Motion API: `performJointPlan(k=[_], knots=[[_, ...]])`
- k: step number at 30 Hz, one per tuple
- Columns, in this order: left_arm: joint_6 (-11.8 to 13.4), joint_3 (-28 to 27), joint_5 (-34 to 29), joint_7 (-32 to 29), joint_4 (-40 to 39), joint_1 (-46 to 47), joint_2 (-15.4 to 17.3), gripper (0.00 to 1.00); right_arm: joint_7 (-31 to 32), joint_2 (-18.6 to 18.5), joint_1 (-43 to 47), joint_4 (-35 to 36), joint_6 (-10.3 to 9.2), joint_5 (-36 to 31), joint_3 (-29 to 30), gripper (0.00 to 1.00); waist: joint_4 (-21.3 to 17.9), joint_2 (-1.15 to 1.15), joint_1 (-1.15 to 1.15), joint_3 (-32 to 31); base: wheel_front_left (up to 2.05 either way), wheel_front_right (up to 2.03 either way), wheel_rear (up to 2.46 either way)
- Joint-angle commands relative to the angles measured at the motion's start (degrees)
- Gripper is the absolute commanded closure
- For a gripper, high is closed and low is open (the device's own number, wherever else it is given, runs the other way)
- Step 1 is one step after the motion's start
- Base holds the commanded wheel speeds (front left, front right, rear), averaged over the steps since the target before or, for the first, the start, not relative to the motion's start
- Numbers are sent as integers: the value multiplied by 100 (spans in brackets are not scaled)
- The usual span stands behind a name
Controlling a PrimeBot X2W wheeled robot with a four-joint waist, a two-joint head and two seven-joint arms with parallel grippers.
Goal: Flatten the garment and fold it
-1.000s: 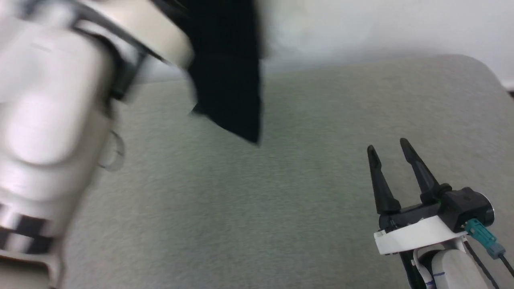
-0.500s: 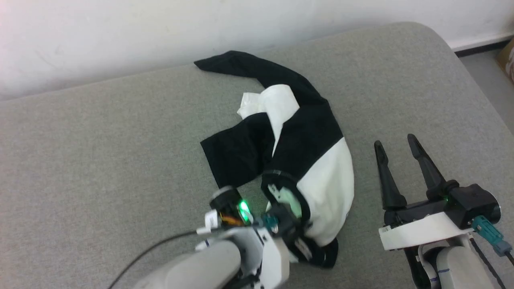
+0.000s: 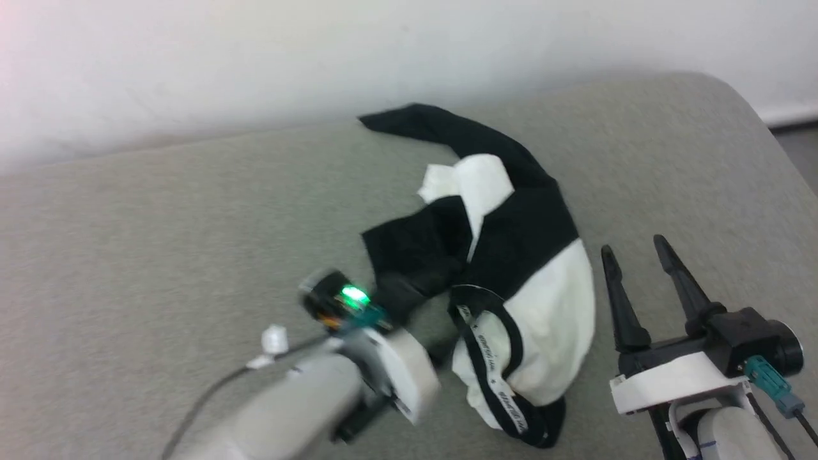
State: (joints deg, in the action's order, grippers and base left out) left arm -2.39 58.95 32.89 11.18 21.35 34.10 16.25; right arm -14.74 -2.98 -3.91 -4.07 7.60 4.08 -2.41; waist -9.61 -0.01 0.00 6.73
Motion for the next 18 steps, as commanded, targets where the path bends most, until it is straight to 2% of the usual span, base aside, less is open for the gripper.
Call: performJointPlan(k=[1,7,11,15,18], knots=[[116,-154,75,63,-71,-96,157,0,-26,11,52,-6,-11,-36,31,0,486,1,0,-478,0,0,0],[820,-1159,560,297,-488,-574,750,0,-26,11,207,34,-11,-37,100,0,733,1,0,-685,0,0,0],[1296,-1951,791,372,-807,-1209,1000,0,-26,11,299,88,-11,8,60,0,802,1,0,-744,0,0,0],[1615,-3038,657,379,-1426,-2054,933,0,-26,11,397,147,-11,54,-50,0,833,1,0,-777,0,0,0],[1651,-3700,390,380,-1813,-2760,692,0,-26,11,514,154,-11,97,-68,0,866,1,0,-825,0,0,0]])
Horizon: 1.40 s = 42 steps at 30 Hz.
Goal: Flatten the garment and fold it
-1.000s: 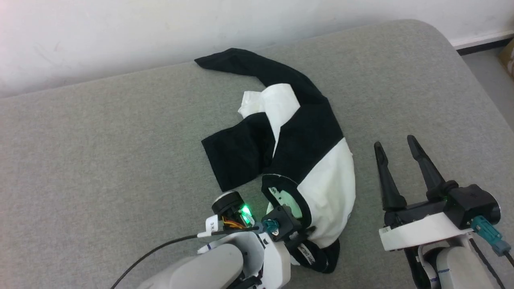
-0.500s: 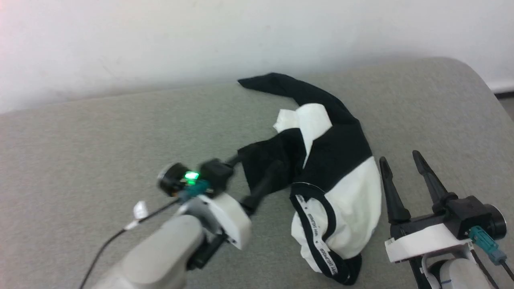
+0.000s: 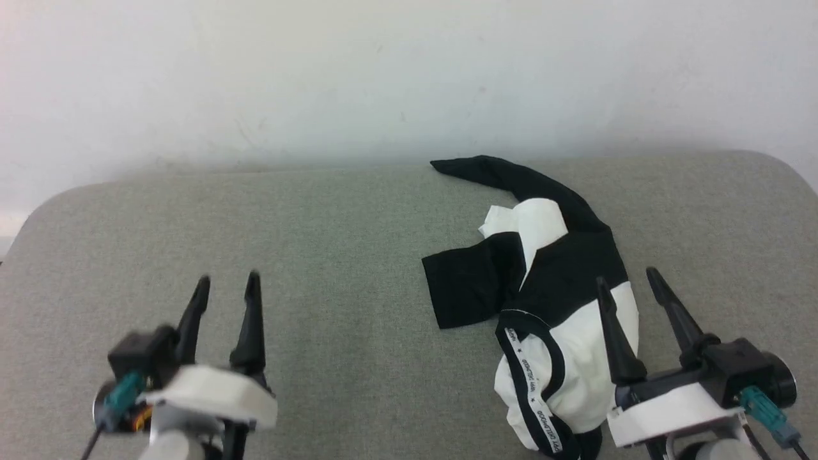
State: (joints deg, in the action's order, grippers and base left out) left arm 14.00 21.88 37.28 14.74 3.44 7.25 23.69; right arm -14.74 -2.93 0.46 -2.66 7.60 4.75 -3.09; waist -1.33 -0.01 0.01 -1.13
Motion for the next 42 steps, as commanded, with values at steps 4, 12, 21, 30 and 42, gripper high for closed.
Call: performJointPlan(k=[4,12,21,30,42], knots=[[-156,-518,-494,25,-323,-814,-482,0,-26,5,260,-8,-11,94,4,0,105,1,-1,-89,0,0,0],[-499,-687,-1398,25,-89,-1435,-959,0,-26,5,333,-52,-11,167,-135,0,158,1,-1,-77,0,0,0],[-921,-784,-1608,7,241,-1292,-1221,0,-26,5,213,-13,-11,119,-199,0,24,1,-1,153,0,0,0],[-1349,-156,-1590,-1887,254,41,-1134,0,-26,5,-2,146,-11,-17,-107,0,-430,1,-1,908,0,0,0],[-1619,308,-1524,-4397,1159,2070,-1219,0,-26,5,-310,312,-11,69,-52,0,-1028,1,-1,1836,0,0,0]])
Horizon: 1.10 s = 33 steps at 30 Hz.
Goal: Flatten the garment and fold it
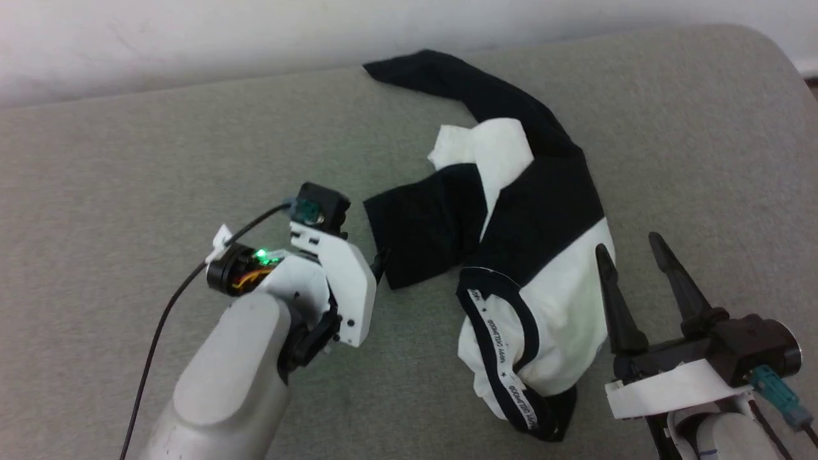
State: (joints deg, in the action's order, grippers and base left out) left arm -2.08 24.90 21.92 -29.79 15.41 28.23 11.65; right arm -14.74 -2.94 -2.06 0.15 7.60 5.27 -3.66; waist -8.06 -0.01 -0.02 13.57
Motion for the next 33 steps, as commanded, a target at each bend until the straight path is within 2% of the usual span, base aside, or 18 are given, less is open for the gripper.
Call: performJointPlan(k=[1,8,9,10,13,17,21,25,29,33], knots=[[-41,27,35,-68,78,92,-29,0,-26,6,-76,38,-11,37,12,0,-393,1,2,416,0,0,0],[-127,180,99,-660,1047,523,-59,0,-26,6,-166,16,-11,134,10,0,-519,1,2,547,0,0,0],[-159,193,141,-683,1129,509,-71,77,-26,6,-166,9,-11,144,12,0,-515,1,2,532,0,0,0],[-211,224,181,-703,1196,483,-70,100,-26,6,-165,-2,-11,150,21,0,-501,1,2,508,0,0,0],[-270,192,291,-517,1233,381,-53,100,-26,6,-138,-29,-11,139,62,0,-405,1,2,385,0,0,0],[-86,-59,288,117,1105,229,63,100,-26,6,-85,-67,-11,82,96,0,-263,1,2,170,0,0,0],[344,-665,367,1129,765,-155,314,100,-26,6,20,-151,-11,-16,172,0,0,1,2,-191,0,0,0],[806,-1403,486,1900,277,-727,704,100,-26,6,139,-239,-11,-101,199,0,289,1,2,-521,0,0,0],[1257,-2196,645,2430,-226,-1370,1048,100,-26,6,205,-304,-11,-128,212,0,539,1,2,-729,0,0,0],[1601,-2819,846,2621,-479,-2026,1202,100,-26,6,252,-371,-11,-139,201,0,715,1,2,-841,0,0,0]])
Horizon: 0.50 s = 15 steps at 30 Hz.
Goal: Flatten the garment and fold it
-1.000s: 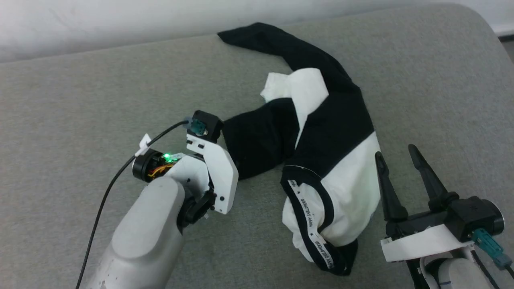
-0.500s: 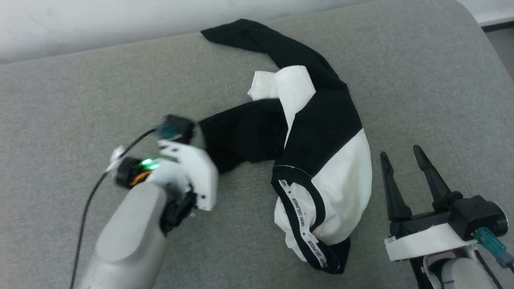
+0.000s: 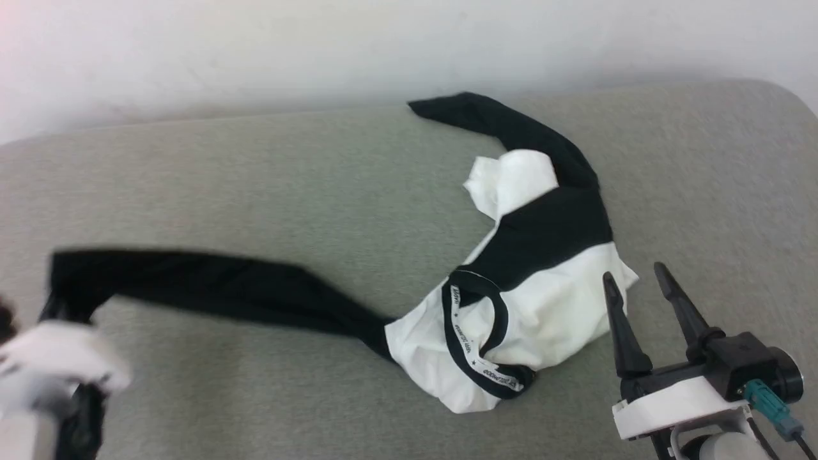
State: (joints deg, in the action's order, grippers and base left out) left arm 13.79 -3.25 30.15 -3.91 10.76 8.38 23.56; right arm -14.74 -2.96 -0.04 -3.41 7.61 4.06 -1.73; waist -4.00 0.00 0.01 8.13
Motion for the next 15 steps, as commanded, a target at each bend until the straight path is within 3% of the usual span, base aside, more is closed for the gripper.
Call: performJointPlan(k=[1,5,7,8,9,12,15], knots=[[98,-125,56,36,-30,-208,35,100,-26,8,58,-33,-12,-21,-1,0,334,0,-1,-316,0,0,0],[345,-305,150,-261,129,-803,52,100,-26,8,78,-80,-12,-15,11,0,416,0,-1,-330,0,0,0],[339,-153,143,-496,238,-964,12,100,-26,8,79,-122,-12,-22,30,0,449,0,-1,-323,0,0,0],[300,-63,133,-519,238,-979,-33,58,-26,8,78,-140,-12,-27,44,0,468,0,-1,-325,0,0,0],[287,-14,125,-463,221,-963,-94,0,-26,8,77,-155,-12,-32,60,0,483,0,-1,-327,0,0,0],[84,177,84,-88,91,-837,-277,0,-26,8,70,-193,-12,-45,157,0,549,0,-1,-360,0,0,0],[-321,381,-2,635,-140,-656,-417,0,-26,8,43,-208,-12,-77,309,0,633,0,-1,-422,0,0,0]])
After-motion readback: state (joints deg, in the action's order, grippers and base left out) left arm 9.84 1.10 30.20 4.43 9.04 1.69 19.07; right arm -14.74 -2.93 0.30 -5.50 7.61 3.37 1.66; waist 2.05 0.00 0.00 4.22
